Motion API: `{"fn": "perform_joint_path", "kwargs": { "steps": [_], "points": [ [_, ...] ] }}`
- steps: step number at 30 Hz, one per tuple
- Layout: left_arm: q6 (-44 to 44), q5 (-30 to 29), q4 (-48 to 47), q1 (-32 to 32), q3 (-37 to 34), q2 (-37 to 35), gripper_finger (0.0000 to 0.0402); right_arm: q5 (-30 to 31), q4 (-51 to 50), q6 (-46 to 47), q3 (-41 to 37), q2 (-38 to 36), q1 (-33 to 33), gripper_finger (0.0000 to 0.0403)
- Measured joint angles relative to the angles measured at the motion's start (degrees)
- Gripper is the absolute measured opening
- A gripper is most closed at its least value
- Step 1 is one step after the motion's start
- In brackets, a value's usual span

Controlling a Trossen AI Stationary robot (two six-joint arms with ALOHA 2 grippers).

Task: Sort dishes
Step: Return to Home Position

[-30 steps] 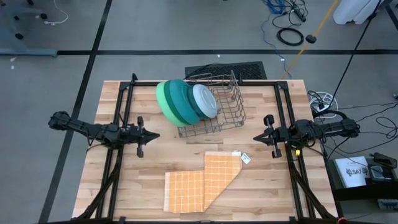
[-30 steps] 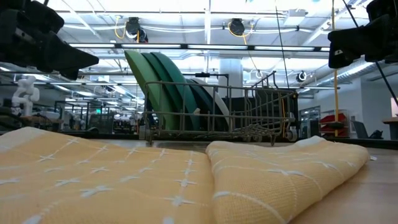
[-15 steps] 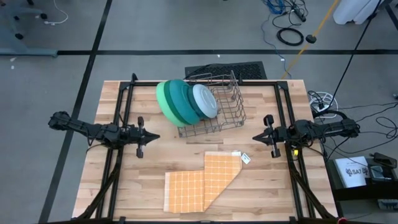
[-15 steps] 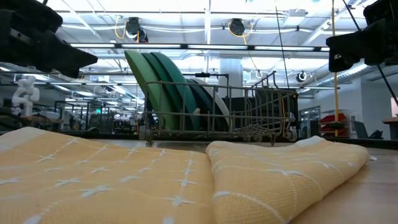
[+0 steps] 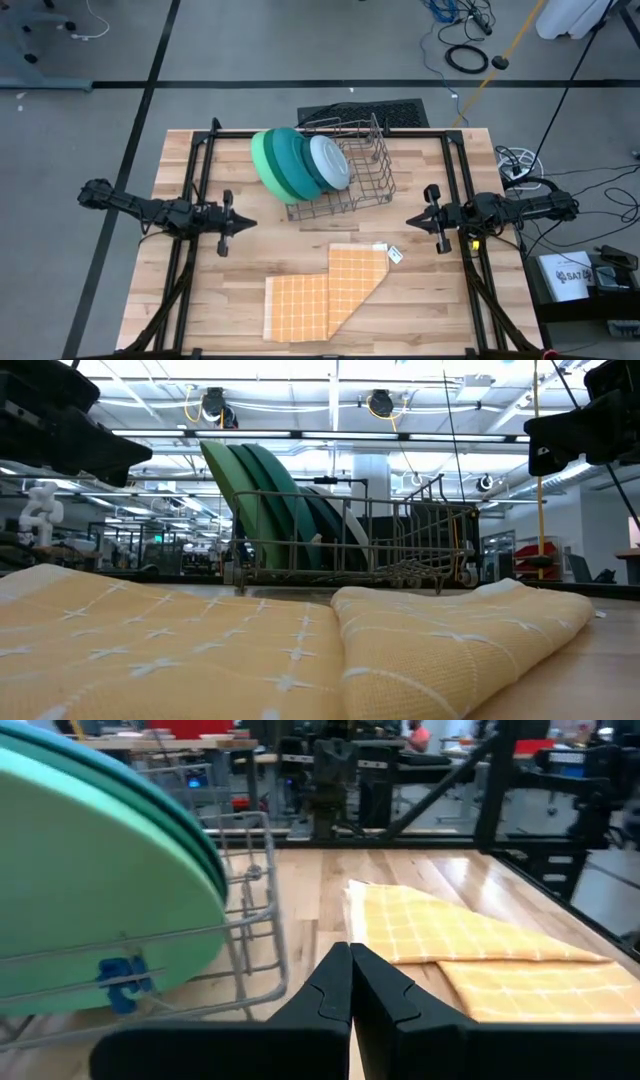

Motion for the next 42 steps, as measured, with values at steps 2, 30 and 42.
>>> {"fn": "perform_joint_path", "kwargs": {
  "steps": [2, 30, 42],
  "points": [
    [-0.44, -1.71, 0.13, 0.00, 0.00, -0.02, 0.0004, 0.00, 0.00, 0.07, 0.00, 0.00, 0.01, 0.0000],
    [-3.38, -6.47, 0.63, 0.01, 0.00, -0.02, 0.0029, 0.00, -0.13, 0.02, 0.00, 0.00, 0.02, 0.0000],
    [-3.38, -6.45, 0.65, 0.02, 0.00, -0.02, 0.0029, 0.00, -0.11, 0.02, 0.00, 0.00, 0.00, 0.0000]
  ]
}}
